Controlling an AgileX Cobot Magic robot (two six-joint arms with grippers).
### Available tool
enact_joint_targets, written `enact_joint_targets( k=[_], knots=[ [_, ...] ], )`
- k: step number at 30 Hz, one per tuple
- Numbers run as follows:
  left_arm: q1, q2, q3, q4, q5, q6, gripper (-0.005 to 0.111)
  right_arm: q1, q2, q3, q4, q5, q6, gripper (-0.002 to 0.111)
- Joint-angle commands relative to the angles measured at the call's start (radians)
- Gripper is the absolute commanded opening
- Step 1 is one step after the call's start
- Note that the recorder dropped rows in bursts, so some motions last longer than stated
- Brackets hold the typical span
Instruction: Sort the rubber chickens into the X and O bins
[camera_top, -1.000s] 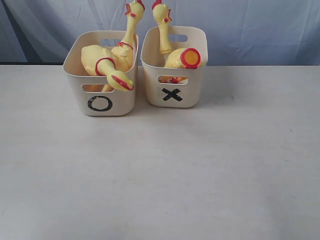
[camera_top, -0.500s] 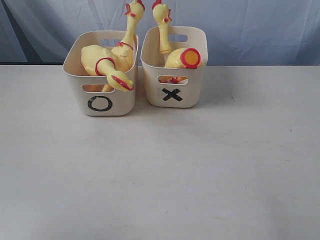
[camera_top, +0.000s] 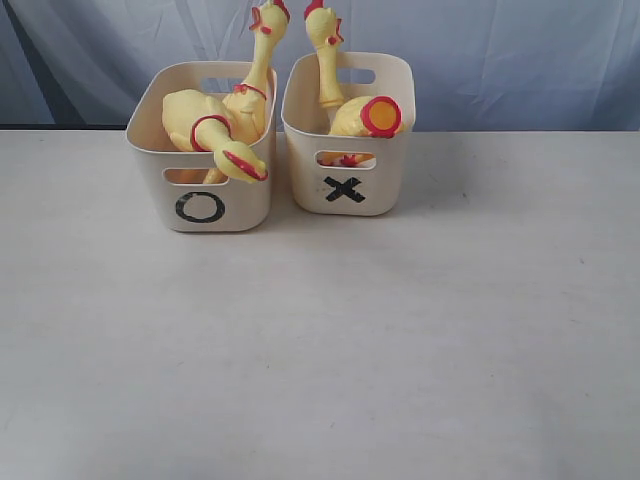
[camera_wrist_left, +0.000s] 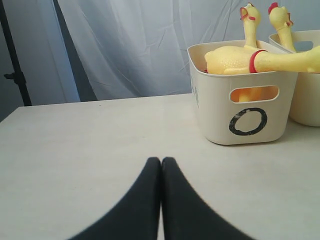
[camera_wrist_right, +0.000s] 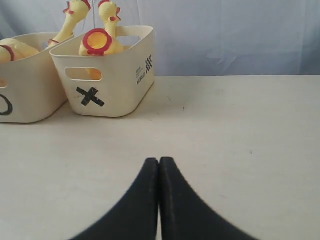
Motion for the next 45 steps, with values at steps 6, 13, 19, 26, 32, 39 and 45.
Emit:
enact_joint_targets(
  k=[6, 13, 19, 26, 32, 39, 45],
  knots=[
    [0.0, -0.004, 0.005, 0.002, -0.002, -0.012, 0.0, -0.006, -0.004, 0.007, -0.115, -0.009, 0.012, -0.001],
    [0.0, -0.004, 0.005, 0.004, -0.002, -0.007, 0.0, -0.006, -0.004, 0.007, -0.115, -0.009, 0.012, -0.001],
    [0.0, -0.004, 0.005, 0.004, -0.002, -0.007, 0.0, -0.006, -0.004, 0.007, -0.114, -0.009, 0.012, -0.001],
    [0.0, -0.004, 0.005, 0.007, -0.002, -0.007, 0.0, -0.006, -0.004, 0.007, -0.156, -0.009, 0.012, -0.001],
    [0.0, -0.004, 0.005, 0.007, -0.002, -0.007, 0.0, -0.006, -0.004, 0.007, -0.196, -0.009, 0.012, -0.001],
    [0.0, -0.004, 0.005, 0.007, -0.002, -0.007, 0.0, 0.002, -0.004, 0.007, -0.311, -0.009, 0.012, -0.001],
    [0.0, -0.004, 0.005, 0.007, -0.002, -0.007, 0.0, 0.039, -0.004, 0.007, -0.311, -0.009, 0.012, -0.001]
  ],
)
